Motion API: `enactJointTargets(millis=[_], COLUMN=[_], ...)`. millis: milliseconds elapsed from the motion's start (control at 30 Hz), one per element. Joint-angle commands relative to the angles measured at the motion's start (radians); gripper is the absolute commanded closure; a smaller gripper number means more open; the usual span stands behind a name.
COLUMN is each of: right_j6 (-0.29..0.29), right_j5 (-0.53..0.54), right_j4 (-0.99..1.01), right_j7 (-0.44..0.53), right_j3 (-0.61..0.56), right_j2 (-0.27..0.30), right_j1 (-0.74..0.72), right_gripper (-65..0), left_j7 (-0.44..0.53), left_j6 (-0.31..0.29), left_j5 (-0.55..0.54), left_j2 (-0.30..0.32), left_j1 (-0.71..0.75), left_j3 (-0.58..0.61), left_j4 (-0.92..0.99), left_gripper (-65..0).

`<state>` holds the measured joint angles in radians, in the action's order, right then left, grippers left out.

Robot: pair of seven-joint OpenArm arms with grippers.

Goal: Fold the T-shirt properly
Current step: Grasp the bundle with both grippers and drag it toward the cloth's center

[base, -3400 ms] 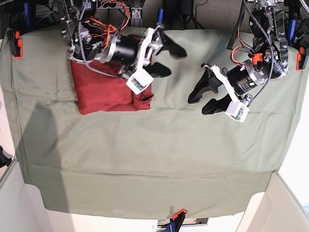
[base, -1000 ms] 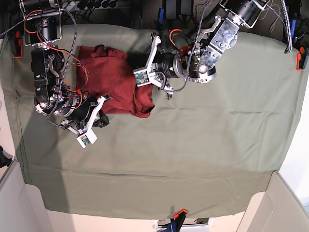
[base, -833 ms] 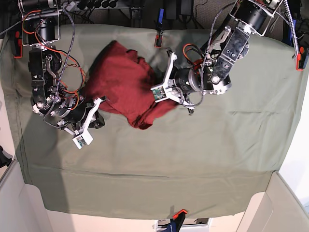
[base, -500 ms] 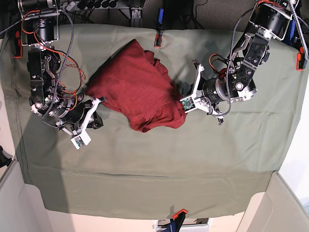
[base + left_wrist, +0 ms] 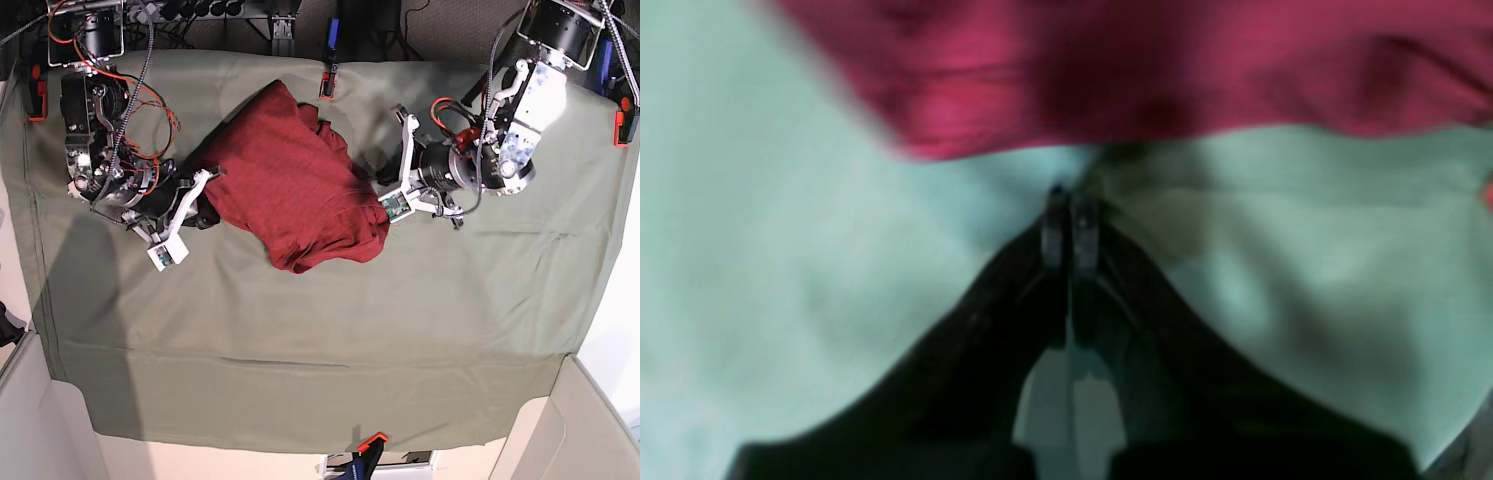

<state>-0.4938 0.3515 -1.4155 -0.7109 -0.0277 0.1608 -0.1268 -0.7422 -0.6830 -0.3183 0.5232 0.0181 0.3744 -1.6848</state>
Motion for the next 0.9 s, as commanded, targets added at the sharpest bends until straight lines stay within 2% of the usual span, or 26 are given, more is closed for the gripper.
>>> enactJointTargets(millis=[0, 133, 167, 233, 433, 700, 867], right_j6=[-0.009, -0.010, -0.010, -0.011, -0.012, -0.011, -0.011], right_j5=[0.014, 0.031, 0.031, 0.039, 0.078, 0.079, 0.079], right_j4=[-0.013, -0.013, -0.015, -0.015, -0.024, -0.124, -0.174], right_j7=[-0.001, 0.004, 0.004, -0.002, -0.027, -0.041, -0.049], right_j3=[0.000, 0.000, 0.000, 0.000, 0.000, 0.000, 0.000], right_j2=[0.005, 0.005, 0.005, 0.005, 0.005, 0.005, -0.015], right_j1=[0.000, 0.008, 0.008, 0.008, 0.008, 0.025, 0.036], right_gripper=[0.0, 0.0, 0.0, 0.0, 0.0, 0.0, 0.0], left_j7=[0.006, 0.065, 0.079, 0.081, 0.104, 0.144, 0.128], left_j6=[-0.015, -0.014, 0.003, 0.033, 0.036, 0.036, 0.036], left_j5=[0.004, 0.068, 0.085, 0.098, 0.128, 0.129, 0.114], left_j2=[-0.006, -0.057, -0.068, -0.089, -0.145, -0.157, -0.148], left_j1=[-0.003, -0.003, -0.010, -0.029, -0.125, -0.328, -0.401], left_j3=[-0.003, -0.003, -0.003, -0.003, -0.003, -0.003, -0.003], left_j4=[-0.013, -0.013, -0.013, -0.001, 0.115, 0.353, 0.424], left_gripper=[0.0, 0.0, 0.0, 0.0, 0.0, 0.0, 0.0])
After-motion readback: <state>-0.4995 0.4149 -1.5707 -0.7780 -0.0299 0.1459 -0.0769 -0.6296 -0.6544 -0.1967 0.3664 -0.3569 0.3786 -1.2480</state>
